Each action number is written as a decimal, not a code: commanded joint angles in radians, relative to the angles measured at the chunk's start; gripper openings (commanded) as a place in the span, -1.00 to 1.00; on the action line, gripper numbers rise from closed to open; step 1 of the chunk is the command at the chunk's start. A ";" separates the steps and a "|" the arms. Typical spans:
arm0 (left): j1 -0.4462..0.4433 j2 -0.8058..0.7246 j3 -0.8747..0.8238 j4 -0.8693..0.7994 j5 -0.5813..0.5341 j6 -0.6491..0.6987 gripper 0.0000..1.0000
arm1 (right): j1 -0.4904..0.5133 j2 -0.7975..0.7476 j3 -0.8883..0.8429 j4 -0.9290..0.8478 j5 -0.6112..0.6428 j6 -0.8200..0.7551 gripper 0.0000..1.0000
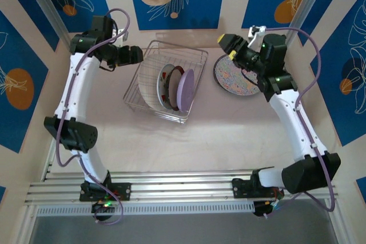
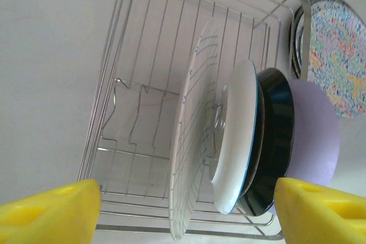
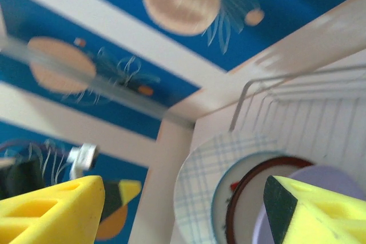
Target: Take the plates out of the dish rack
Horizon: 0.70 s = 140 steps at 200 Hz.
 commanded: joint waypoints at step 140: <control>0.026 0.196 0.057 -0.059 0.136 0.127 0.01 | 0.031 -0.164 -0.114 -0.032 -0.161 -0.059 0.50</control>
